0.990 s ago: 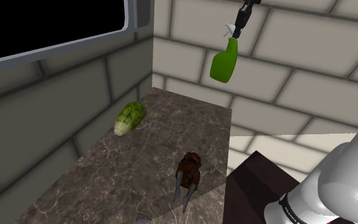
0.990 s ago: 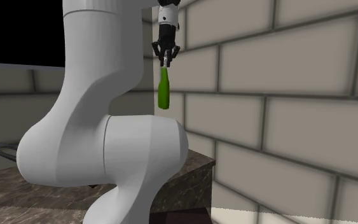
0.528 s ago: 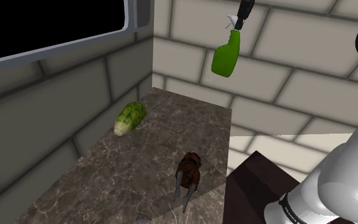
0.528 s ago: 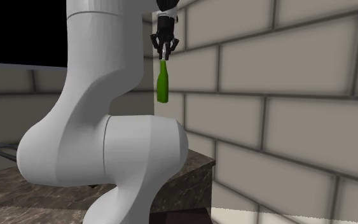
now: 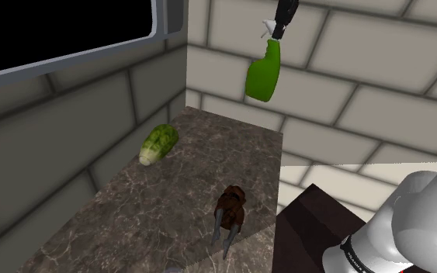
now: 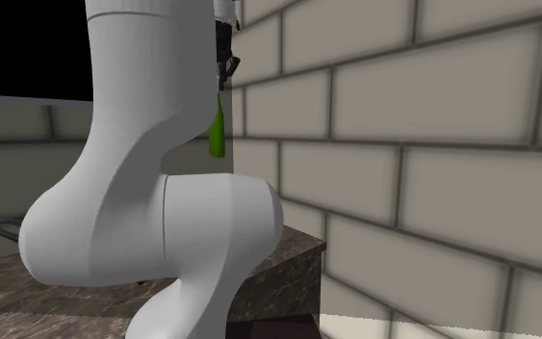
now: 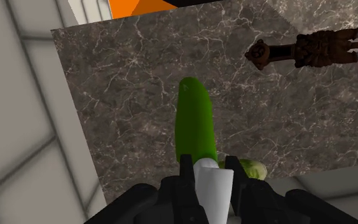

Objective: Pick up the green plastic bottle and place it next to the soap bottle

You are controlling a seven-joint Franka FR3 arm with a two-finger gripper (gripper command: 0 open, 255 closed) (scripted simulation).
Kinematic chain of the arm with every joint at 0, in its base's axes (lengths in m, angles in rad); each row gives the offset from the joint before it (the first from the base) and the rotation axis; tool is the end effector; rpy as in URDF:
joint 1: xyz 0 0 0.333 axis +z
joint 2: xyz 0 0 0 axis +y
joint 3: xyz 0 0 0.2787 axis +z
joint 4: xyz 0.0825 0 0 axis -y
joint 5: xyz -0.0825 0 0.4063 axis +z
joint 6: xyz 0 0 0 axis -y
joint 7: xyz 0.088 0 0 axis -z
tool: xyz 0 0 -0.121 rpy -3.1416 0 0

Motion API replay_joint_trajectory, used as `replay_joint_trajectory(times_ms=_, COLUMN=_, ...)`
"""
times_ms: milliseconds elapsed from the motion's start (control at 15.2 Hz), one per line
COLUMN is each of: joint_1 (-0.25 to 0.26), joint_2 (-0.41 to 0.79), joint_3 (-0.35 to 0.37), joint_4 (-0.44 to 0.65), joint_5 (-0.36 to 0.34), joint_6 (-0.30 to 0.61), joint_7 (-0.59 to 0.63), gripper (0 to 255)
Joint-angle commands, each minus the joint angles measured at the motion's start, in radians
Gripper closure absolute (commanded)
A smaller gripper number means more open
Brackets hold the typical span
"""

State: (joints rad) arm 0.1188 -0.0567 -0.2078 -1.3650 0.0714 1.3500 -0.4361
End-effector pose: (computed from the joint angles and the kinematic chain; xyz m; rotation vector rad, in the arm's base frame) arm 0.5293 -0.0413 0.6836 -3.0217 -0.5565 -0.0925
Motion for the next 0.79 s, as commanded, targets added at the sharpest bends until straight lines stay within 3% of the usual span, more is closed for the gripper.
replay_joint_trajectory(times_ms=0, joint_1=0.028, joint_2=-0.039, joint_3=0.034, joint_4=-0.052, joint_5=-0.009, joint_6=0.018, joint_7=0.060, gripper=255)
replay_joint_trajectory(times_ms=726, joint_1=0.145, joint_2=-0.098, joint_3=0.201, joint_4=-0.150, joint_5=-0.010, joint_6=0.076, joint_7=0.341, gripper=255)
